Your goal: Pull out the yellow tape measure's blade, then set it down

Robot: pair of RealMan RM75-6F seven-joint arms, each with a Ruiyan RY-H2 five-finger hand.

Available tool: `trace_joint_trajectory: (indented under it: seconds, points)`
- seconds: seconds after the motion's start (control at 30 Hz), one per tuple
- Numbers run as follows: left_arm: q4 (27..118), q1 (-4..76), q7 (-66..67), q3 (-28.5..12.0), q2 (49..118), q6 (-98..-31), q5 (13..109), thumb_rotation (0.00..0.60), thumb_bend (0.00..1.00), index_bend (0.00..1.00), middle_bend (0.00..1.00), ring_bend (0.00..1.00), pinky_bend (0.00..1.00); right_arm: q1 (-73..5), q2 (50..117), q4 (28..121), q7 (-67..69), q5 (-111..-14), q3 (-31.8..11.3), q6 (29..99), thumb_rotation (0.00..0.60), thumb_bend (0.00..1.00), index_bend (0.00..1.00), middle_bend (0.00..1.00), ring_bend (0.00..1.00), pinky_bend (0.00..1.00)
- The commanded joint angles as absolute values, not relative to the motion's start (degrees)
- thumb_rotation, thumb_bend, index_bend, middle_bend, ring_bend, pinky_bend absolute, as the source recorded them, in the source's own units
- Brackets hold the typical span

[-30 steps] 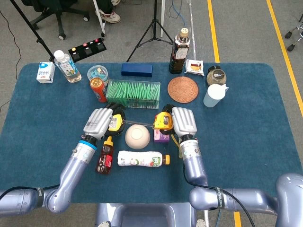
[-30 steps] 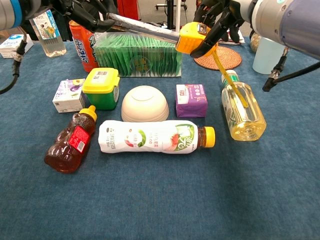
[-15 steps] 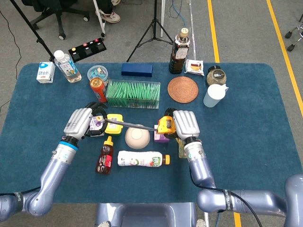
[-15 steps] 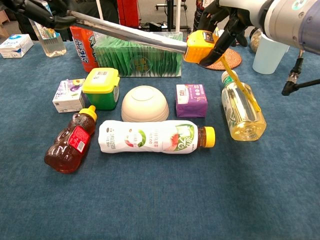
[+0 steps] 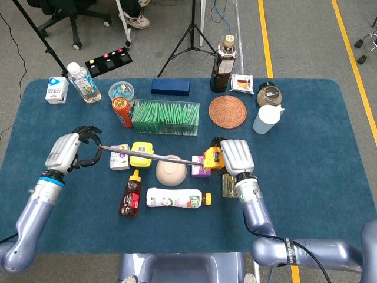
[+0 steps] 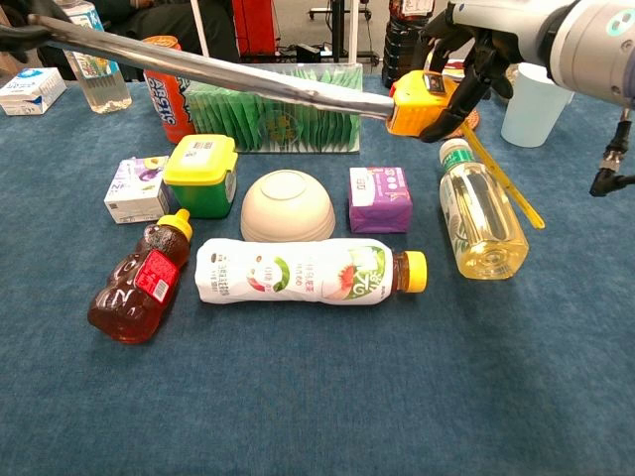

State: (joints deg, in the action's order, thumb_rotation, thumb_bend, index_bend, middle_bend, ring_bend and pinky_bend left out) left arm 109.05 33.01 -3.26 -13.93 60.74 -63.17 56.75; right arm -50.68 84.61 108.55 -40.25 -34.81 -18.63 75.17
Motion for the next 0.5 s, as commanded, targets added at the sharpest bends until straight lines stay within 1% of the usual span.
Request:
trace_joint_trajectory:
  seconds: [0.03, 0.23, 0.5]
  points:
    - [107.1, 31.5, -5.8, -13.4, 58.8, -62.0, 58.2, 0.600, 0.41, 0.52, 0.28, 0.18, 0.34, -50.4, 84.3, 108.3, -40.2, -34.9, -18.3, 75.1, 0.600, 0.24, 0.68, 0.63, 0.74, 0.73]
    - [103.2, 29.8, -10.2, -13.0, 56.4, -59.9, 59.5, 0.600, 0.41, 0.52, 0.28, 0.18, 0.33, -50.0, 83.8, 108.0, -40.1, -35.3, -17.7, 74.9, 0.600, 0.24, 0.68, 0.63, 0.74, 0.73]
    - [99.4, 28.4, -14.5, -13.2, 55.1, -58.3, 60.5, 0.600, 0.41, 0.52, 0.28, 0.18, 0.33, -49.6, 83.5, 107.7, -39.6, -35.2, -17.5, 74.6, 0.600, 0.24, 0.68, 0.63, 0.74, 0.73]
